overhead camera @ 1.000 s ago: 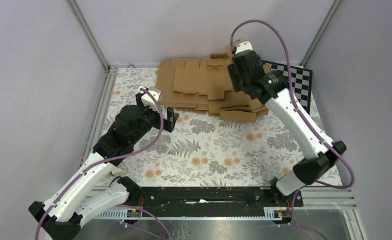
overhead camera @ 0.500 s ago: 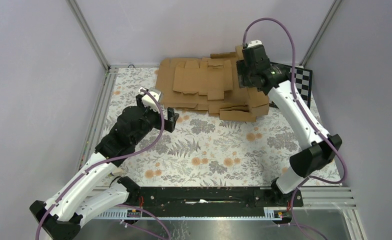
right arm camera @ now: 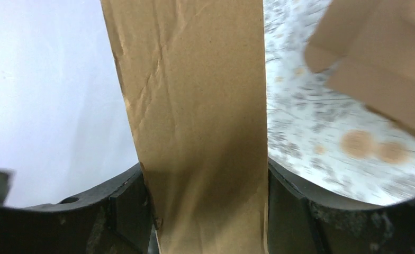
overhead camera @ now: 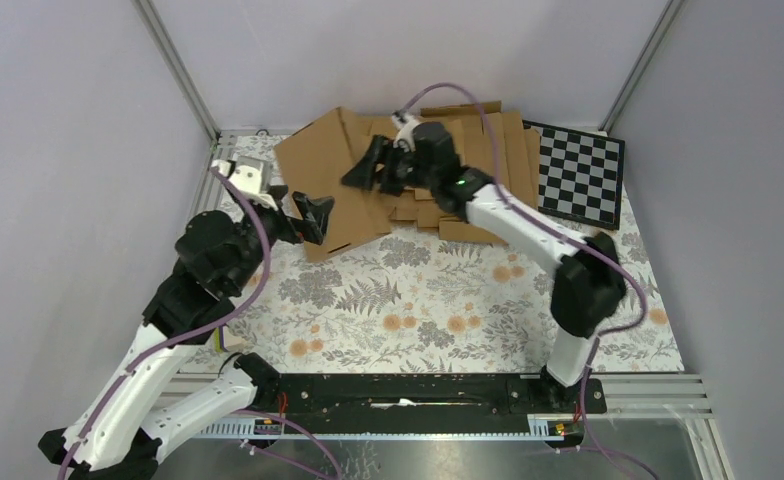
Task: Fold the paper box
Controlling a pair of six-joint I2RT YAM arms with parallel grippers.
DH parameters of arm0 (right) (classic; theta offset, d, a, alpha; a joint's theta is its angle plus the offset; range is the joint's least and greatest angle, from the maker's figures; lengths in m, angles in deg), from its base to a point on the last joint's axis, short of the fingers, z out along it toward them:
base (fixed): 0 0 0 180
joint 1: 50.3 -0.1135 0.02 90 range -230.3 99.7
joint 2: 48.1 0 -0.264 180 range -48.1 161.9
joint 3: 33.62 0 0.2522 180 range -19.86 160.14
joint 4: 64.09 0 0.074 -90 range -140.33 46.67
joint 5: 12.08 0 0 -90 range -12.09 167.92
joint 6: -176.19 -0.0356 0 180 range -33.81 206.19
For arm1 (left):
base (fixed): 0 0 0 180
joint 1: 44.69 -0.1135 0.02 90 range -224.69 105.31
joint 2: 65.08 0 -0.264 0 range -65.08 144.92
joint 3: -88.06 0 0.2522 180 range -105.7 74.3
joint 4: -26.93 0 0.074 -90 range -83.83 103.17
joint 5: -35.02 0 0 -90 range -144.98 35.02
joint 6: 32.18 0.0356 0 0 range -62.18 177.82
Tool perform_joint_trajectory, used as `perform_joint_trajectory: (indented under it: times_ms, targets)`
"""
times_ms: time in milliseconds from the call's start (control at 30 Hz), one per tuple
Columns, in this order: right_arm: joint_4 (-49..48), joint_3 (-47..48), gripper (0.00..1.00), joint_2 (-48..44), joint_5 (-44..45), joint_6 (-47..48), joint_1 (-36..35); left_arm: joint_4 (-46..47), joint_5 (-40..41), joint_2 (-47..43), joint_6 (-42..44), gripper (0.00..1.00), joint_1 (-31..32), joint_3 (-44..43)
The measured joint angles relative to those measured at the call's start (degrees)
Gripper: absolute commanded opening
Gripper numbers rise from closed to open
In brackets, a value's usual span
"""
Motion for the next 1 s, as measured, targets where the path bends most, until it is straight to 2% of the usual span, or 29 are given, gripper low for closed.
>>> perform_joint_trajectory:
  times_ms: [67,100,133,167,200,233,367,467,533,733,900,1000]
  targets:
    - [-6.9,0.0,0.34,5.3,-0.1,-5.1,-3.2,-0.9,0.4,-0.2,-0.4,0.99,0.0,-2.7]
    - [-9.9,0.5,0.35,8.0,0.1,-7.4,-4.5,-1.3,0.6,-0.3,-0.5,0.99,0.0,-3.6]
    - [-11.6,2.6,0.40,11.4,0.2,-9.8,-5.9,-1.9,0.9,-0.4,-0.6,0.99,0.0,-4.7]
    - [-13.0,5.7,0.58,15.2,0.3,-11.7,-7.1,-2.3,1.4,-0.6,-0.7,0.99,0.0,-5.6]
    - [-13.4,11.3,0.82,20.0,0.4,-13.5,-8.4,-2.8,1.8,-0.8,-0.8,0.99,0.0,-6.3]
    - [-13.7,17.1,0.97,24.6,0.4,-14.7,-9.4,-3.3,2.2,-1.0,-0.8,0.99,0.0,-7.0]
    - [-12.4,45.2,1.00,42.0,-0.2,-19.1,-12.9,-5.5,4.4,-1.3,-0.8,0.99,0.0,-8.8]
    - [-9.5,50.0,1.00,44.0,-1.2,-20.1,-13.8,-6.3,5.4,-1.4,-0.9,0.99,0.0,-8.9]
    - [-10.0,41.1,1.00,38.9,-0.8,-19.5,-13.2,-7.1,5.6,-1.2,-1.2,0.99,0.0,-8.9]
    - [-18.3,-1.6,1.00,14.6,3.1,-18.1,-5.1,-7.2,5.1,0.2,-2.0,0.99,0.0,-7.9]
    - [-20.7,-16.4,1.00,0.7,5.5,-14.2,3.9,-6.5,4.4,3.3,-2.5,0.99,0.0,-5.5]
    - [-19.3,-22.5,1.00,-8.9,7.5,-9.4,5.0,-6.5,4.4,5.7,-3.4,0.99,0.0,-4.4]
